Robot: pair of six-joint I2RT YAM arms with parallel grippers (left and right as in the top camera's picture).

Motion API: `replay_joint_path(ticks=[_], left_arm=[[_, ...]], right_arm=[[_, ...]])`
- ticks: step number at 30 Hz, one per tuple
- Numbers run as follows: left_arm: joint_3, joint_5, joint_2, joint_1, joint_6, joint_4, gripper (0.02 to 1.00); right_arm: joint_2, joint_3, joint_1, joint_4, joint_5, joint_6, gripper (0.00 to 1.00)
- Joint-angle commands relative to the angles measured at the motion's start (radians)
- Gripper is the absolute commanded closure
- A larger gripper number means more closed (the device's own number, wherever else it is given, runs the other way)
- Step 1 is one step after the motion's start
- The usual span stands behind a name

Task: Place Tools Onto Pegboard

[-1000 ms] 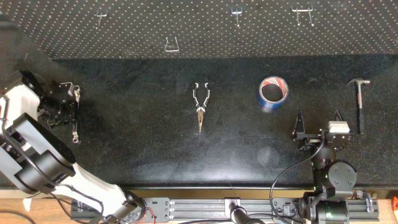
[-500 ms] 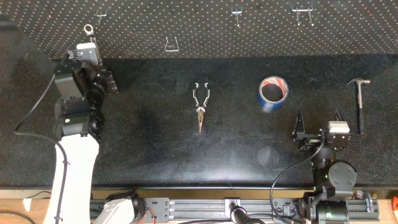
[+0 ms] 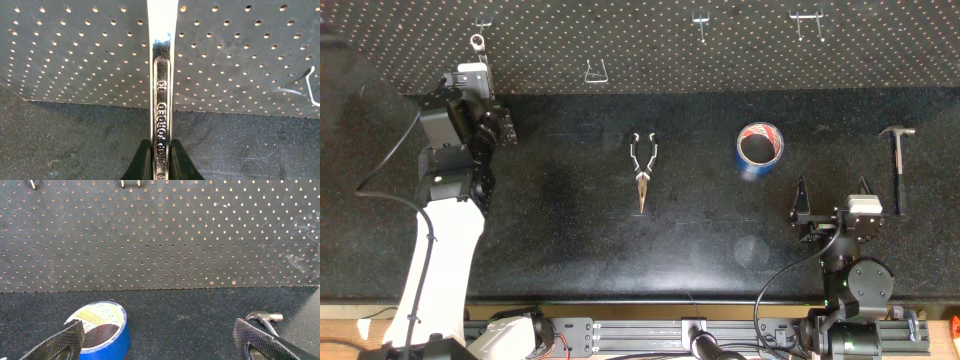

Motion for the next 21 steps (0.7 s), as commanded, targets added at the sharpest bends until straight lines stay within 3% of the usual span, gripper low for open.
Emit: replay_joint_path(ticks=[1,5,6,7,8,11,12,14,15,16,17,18,19,20,21], left_arm=[[0.011,0.009,0.042,0.001,0.015,0.033,0.989],[0.014,0.008,0.083,0.001,0.015,0.063,0.989],[0.014,0.006,0.085,0.001,0.015,0.065,0.794],[0.015,0.002,0.083,0.001,0.015,0.056,0.172],[0.027,-0.002,0.064,0.001,0.015,0.003,0.023],[0.066,-0.002,-0.086,0.001,-0.015,-0.262,0.023],[0.066,-0.099,-0.116,0.003,-0.075,-0.324,0.023],[0.066,-0.137,-0.109,0.006,-0.075,-0.359,0.023],[0.066,-0.055,-0.109,0.002,-0.103,-0.424,0.023],[0.065,0.103,-0.103,-0.028,-0.218,-0.515,0.023],[0.065,0.14,-0.097,-0.078,-0.218,-0.544,0.02],[0.065,0.079,-0.082,-0.217,-0.281,-0.548,0.02],[0.066,-0.136,-0.039,-0.414,-0.504,-0.544,0.02],[0.066,-0.201,0.032,-0.575,-0.616,-0.508,0.02],[0.066,-0.185,0.082,-0.631,-0.661,-0.464,0.02]], right_arm=[[-0.007,-0.003,-0.004,-0.005,0.001,0.008,0.031],[-0.007,-0.003,-0.004,-0.005,0.001,0.008,0.031],[-0.007,-0.003,-0.004,-0.005,0.001,0.008,0.031],[-0.007,-0.003,-0.004,-0.005,0.001,0.008,0.031],[-0.007,-0.003,-0.004,-0.005,0.001,0.008,0.031],[-0.007,-0.003,-0.004,-0.005,0.001,0.008,0.031],[-0.007,-0.003,-0.004,-0.005,0.001,0.008,0.031],[-0.007,-0.003,-0.004,-0.005,0.001,0.008,0.031],[-0.007,-0.003,-0.004,-0.005,0.001,0.008,0.031],[-0.007,-0.003,-0.004,-0.005,0.001,0.008,0.031],[-0.007,-0.003,-0.004,-0.005,0.001,0.008,0.027],[-0.007,-0.003,-0.004,-0.005,0.001,0.008,0.031],[-0.007,-0.003,-0.004,-0.005,0.001,0.008,0.031],[-0.007,-0.003,-0.004,-0.005,0.001,0.008,0.031],[-0.007,-0.003,-0.004,-0.005,0.001,0.008,0.031]])
